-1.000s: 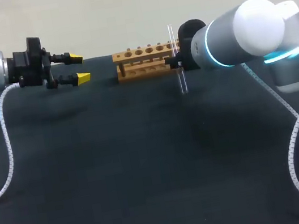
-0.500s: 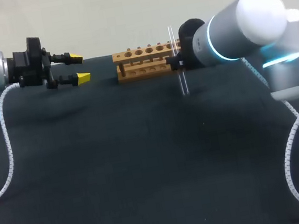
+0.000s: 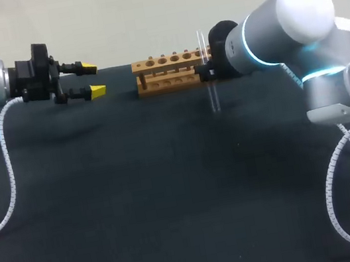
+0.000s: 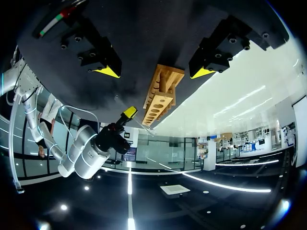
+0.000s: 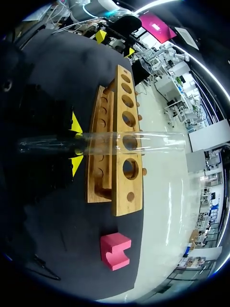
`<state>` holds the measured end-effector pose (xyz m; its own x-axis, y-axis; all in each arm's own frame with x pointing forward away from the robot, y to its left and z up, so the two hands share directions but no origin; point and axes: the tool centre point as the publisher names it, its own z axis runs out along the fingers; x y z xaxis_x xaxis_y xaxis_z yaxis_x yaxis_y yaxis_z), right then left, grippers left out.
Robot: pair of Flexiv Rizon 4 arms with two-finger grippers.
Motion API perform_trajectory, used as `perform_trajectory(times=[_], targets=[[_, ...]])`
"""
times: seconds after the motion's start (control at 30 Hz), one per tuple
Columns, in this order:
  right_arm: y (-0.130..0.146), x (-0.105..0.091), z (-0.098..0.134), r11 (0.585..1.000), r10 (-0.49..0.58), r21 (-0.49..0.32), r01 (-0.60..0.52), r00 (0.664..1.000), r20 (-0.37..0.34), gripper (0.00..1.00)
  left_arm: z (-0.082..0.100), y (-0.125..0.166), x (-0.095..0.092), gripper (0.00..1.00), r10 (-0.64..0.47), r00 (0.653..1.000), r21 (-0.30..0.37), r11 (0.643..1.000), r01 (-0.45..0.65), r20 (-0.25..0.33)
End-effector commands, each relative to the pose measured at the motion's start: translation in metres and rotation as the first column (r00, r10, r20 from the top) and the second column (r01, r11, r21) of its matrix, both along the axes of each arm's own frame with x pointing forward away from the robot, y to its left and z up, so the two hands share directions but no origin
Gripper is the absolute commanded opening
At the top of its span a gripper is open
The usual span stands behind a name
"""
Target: Grasp the test tube, adjust it, and insert it.
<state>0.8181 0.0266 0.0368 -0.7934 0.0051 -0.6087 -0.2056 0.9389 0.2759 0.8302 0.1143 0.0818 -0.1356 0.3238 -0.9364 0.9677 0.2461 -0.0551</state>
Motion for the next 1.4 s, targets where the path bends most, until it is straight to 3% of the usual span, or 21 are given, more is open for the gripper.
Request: perform_trajectory(times=[0.03,0.47,0.83,1.0,1.13,1.4], targets=[[-0.001,0.0,0.005,1.0,-0.003,-0.027,0.003,1.0,-0.027,0.0,-0.001,0.0,-0.001,1.0,0.003,1.0,-0.002,1.0,-0.003,0.005],[-0.013,-0.006,0.029,0.993,-0.085,-0.069,0.091,0.992,0.09,0.0,-0.001,0.0,-0.001,1.0,0.003,1.0,-0.002,1.0,-0.003,0.005],[-0.017,-0.021,0.036,0.984,-0.153,-0.067,0.163,0.978,0.142,0.0,-0.001,0.0,-0.001,1.0,0.003,1.0,-0.002,1.0,-0.003,0.005],[-0.022,-0.028,0.045,0.977,-0.191,-0.059,0.207,0.961,0.198,0.0,-0.001,0.0,-0.001,1.0,0.003,1.0,-0.002,1.0,-0.003,0.005],[-0.025,-0.033,0.052,0.971,-0.218,-0.033,0.238,0.933,0.288,0.0,-0.001,0.0,-0.001,1.0,0.003,1.0,-0.002,1.0,-0.003,0.005],[-0.03,-0.045,0.067,0.973,-0.216,0.01,0.232,0.89,0.402,0.0,-0.001,0.0,-0.001,1.0,0.003,1.0,-0.002,1.0,-0.003,0.005]])
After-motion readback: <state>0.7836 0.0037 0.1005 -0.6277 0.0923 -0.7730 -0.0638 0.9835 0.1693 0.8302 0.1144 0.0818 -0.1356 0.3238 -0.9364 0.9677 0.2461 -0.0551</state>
